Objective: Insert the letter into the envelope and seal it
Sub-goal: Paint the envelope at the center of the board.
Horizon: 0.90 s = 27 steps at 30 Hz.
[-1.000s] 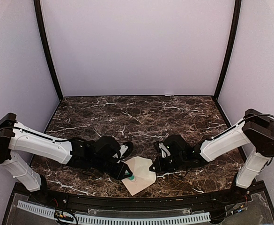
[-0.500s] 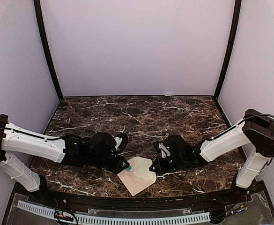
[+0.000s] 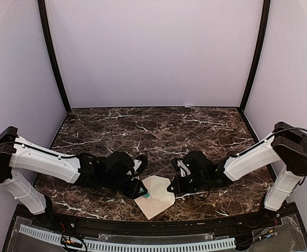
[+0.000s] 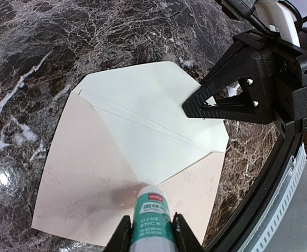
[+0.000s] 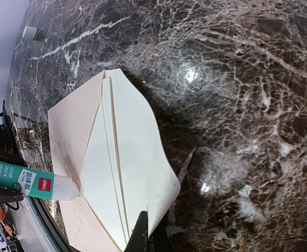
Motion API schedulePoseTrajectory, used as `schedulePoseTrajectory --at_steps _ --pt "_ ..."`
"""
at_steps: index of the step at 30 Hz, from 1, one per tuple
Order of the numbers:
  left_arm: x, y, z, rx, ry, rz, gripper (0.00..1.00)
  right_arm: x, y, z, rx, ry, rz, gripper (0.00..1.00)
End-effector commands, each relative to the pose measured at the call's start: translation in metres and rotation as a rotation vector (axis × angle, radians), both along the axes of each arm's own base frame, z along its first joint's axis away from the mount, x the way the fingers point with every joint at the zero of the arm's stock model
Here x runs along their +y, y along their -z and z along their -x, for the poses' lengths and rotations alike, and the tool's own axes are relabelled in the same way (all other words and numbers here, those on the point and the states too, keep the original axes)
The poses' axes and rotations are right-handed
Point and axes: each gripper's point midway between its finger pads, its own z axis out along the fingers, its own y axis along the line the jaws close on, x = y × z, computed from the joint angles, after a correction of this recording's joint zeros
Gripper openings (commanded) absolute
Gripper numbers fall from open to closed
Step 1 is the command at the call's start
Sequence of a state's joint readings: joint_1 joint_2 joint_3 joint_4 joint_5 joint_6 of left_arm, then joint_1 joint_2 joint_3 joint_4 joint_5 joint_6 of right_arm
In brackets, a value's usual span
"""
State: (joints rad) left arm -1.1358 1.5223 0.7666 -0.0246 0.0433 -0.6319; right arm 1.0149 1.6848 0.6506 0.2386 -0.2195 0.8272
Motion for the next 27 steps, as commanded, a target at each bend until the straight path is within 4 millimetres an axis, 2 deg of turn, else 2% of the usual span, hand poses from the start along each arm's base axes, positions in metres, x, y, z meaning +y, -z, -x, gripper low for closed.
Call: schedulePoseTrajectory --at_steps 1,15,27 --pt "-0.005 -0.005 0.001 0.001 0.029 0.014 0.0 0.006 -0.002 -0.001 -0.012 -0.011 -0.002 0.0" --pt "0.008 0.014 0.001 -0.009 0.018 -0.089 0.0 0.004 -0.002 0.001 -0.012 -0.011 -0.003 0.0" --pt "0.023 0.02 -0.011 -0.07 -0.03 -0.179 0.0 0.002 -0.003 0.001 -0.015 -0.013 0.004 0.0"
